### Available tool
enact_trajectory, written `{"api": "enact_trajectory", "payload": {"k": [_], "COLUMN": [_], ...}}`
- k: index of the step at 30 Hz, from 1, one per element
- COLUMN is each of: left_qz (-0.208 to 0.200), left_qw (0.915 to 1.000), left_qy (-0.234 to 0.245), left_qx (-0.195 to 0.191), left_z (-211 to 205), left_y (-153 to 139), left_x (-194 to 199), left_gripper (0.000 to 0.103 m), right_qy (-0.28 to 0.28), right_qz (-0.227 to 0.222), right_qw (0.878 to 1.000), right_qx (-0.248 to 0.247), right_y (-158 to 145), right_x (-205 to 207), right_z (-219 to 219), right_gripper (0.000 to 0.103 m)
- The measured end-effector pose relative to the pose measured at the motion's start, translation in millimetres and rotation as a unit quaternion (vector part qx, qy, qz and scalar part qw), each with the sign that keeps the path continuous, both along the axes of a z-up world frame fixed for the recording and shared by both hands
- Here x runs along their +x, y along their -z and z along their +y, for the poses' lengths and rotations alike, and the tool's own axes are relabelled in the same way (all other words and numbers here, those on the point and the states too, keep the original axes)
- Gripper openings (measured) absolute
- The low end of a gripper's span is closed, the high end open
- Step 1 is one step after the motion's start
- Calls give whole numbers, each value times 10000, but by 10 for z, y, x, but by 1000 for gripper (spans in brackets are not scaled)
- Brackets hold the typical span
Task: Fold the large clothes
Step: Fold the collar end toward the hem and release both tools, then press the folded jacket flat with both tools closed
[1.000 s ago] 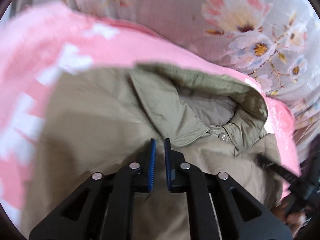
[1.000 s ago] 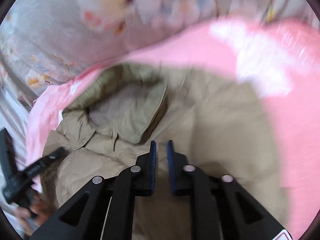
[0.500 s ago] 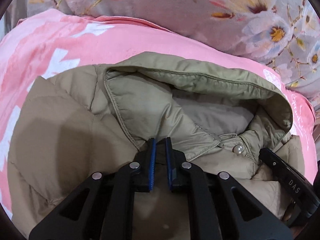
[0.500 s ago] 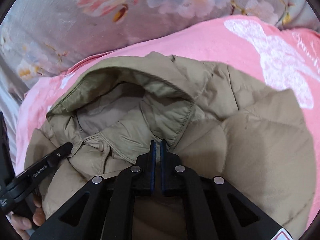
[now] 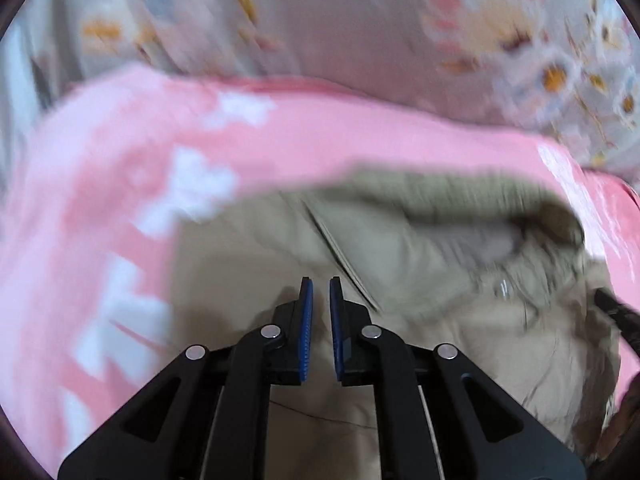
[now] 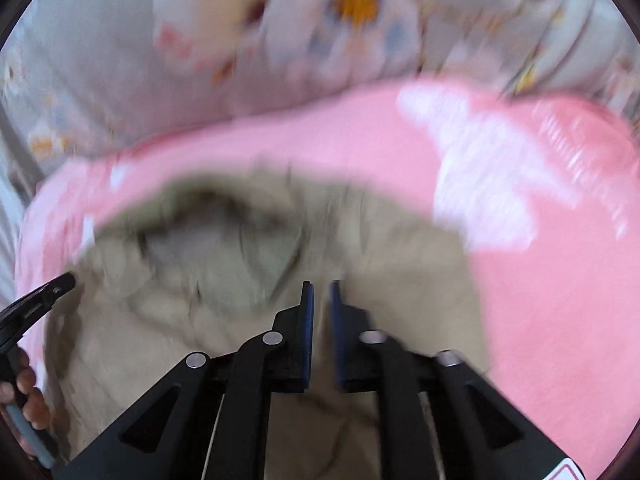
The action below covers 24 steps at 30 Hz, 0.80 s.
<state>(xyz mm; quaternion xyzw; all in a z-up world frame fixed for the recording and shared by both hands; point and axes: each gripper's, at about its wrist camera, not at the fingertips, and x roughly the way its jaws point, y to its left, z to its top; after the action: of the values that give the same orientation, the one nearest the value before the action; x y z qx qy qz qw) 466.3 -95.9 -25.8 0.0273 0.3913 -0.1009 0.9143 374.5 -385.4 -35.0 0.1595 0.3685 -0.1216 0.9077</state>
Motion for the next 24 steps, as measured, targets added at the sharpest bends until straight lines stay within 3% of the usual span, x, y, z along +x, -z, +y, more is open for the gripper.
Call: {"api": "enact_trajectory", "payload": {"k": [4,6,8,10,13,16,18,24], "left_qz": [-295,-30,257,662,988,853,855,703], "left_qw": [9992,9978,9962,9951,9925,9946,9959,9975], "left_qy": [-22,111,-2,-221,-316,-145,-22,43], "left_qx": [-286,-647,-828,-707,-647,-572,-299,54], "left_z": [-198,-363,-430,-503,-477,-415,-430,-509], "left_y": [-561,-618,-497,-194,107,170,278,470], "left_x": [328,639,860,1065,1072,873,742,634], "left_gripper": [14,30,30,29,18,18,17,17], "right_qy": [-246,-311,-298,-215,-335,-563,-560,-480], "right_qz": [-492,-542,-391,-133,142,224,378,563], "right_qw": [9973,9964,9962,9948,9934,9968,9975,9970], "right_qx": [480,575,716,990,1090,514,205,209], "right_y": [-480,-492,-366,-111,150,196,282,497], "right_x": [489,766,984,1108,1093,928,886,914], "right_z": [2,48,69,44,83,256,282,214], "right_gripper": [16,15,15,15,10,9,1,0]}}
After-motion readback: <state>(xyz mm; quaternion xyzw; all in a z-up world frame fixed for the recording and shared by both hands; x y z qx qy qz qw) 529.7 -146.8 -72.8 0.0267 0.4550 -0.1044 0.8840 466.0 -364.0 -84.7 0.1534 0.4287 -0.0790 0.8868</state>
